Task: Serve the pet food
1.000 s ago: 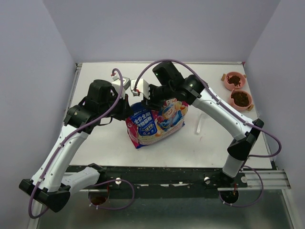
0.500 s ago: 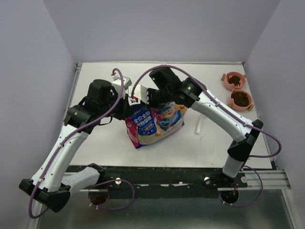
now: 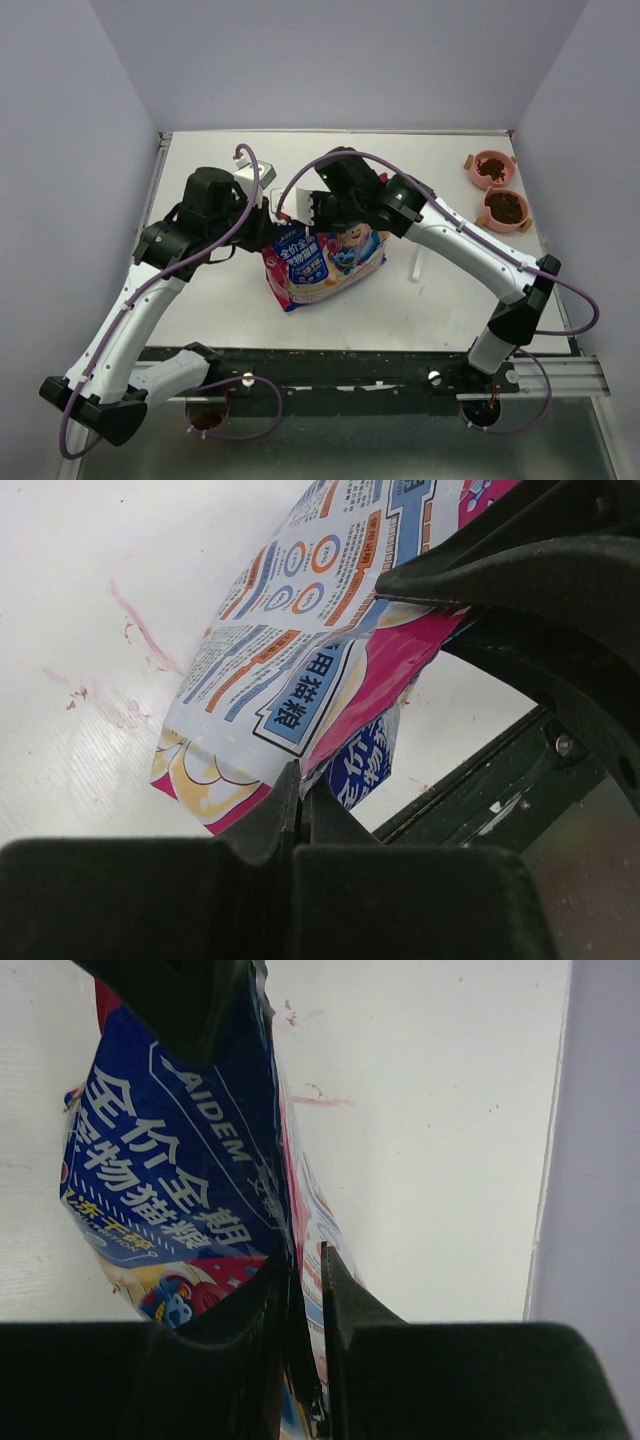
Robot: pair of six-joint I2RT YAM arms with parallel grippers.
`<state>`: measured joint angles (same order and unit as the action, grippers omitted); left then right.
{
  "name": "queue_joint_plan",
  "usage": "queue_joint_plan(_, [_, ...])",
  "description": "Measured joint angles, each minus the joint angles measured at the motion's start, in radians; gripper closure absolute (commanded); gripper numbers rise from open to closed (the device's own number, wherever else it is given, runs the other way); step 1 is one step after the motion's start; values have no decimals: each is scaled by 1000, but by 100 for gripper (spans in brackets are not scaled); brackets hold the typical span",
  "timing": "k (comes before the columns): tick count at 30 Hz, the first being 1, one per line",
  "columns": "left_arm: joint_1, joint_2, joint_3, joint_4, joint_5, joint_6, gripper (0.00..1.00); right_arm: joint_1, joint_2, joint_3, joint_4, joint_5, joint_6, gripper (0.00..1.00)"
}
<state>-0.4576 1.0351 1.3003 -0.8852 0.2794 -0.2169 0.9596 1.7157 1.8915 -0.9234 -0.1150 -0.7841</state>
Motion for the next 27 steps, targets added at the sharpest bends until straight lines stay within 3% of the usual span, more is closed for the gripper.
queue_joint_plan(4, [-2,-5,0,-6,1,0,100,0,-32,-56,26,24,-27,73])
queue_joint_plan(7, [-2,-6,0,-7,1,5,100,-2,-32,-56,26,27,-35,62])
queue_joint_plan(10, [-2,-10,0,-10,0,13,100,-12,-32,-56,24,35,-40,62])
queue_joint_plan(12, [-2,-11,0,-11,-3,20,100,-16,-32,-56,24,37,-40,66])
queue_joint_plan(16, [-2,-17,0,-14,-17,44,100,-15,-29,-54,21,42,-53,93])
queue_joint_plan(19, [-2,-22,0,-14,-32,61,100,-14,-23,-52,17,42,-63,100])
queue_joint_plan(25, [-3,-34,0,-21,-49,83,100,-13,3,-11,-3,30,-63,100])
queue_joint_plan(27, [-3,-39,0,-26,-61,88,100,-13,14,2,-5,23,-60,93])
